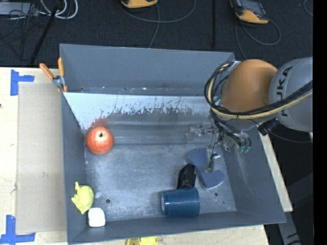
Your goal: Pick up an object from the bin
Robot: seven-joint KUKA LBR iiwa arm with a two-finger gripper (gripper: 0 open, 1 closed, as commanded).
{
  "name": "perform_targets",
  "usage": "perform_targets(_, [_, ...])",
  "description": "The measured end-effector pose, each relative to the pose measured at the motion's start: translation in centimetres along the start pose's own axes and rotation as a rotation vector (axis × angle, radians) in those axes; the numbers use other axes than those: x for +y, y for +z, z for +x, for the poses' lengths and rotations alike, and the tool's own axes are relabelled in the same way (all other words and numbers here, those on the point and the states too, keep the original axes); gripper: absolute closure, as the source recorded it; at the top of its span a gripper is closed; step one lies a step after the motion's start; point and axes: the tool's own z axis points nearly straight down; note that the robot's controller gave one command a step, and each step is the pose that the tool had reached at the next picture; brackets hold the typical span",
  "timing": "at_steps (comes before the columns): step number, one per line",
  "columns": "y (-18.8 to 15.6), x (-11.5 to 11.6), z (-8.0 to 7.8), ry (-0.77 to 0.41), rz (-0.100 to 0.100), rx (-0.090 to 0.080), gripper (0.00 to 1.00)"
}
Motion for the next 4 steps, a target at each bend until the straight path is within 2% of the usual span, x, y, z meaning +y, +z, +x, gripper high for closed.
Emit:
perform_targets(1, [0.1, 6.2, 2.1, -0.26, -0.007, 0.009, 0.0])
perform_targets(2, [1.3, 4.9, 3.2, -0.473, -0.004, 0.005, 0.0])
perform_targets(3, [5.9, 4.4, 3.8, -0.429, -0.004, 0.005, 0.0])
perform_targets(4, [6.5, 5.3, 3.0, -0.877, -0.006, 0.003, 1.0])
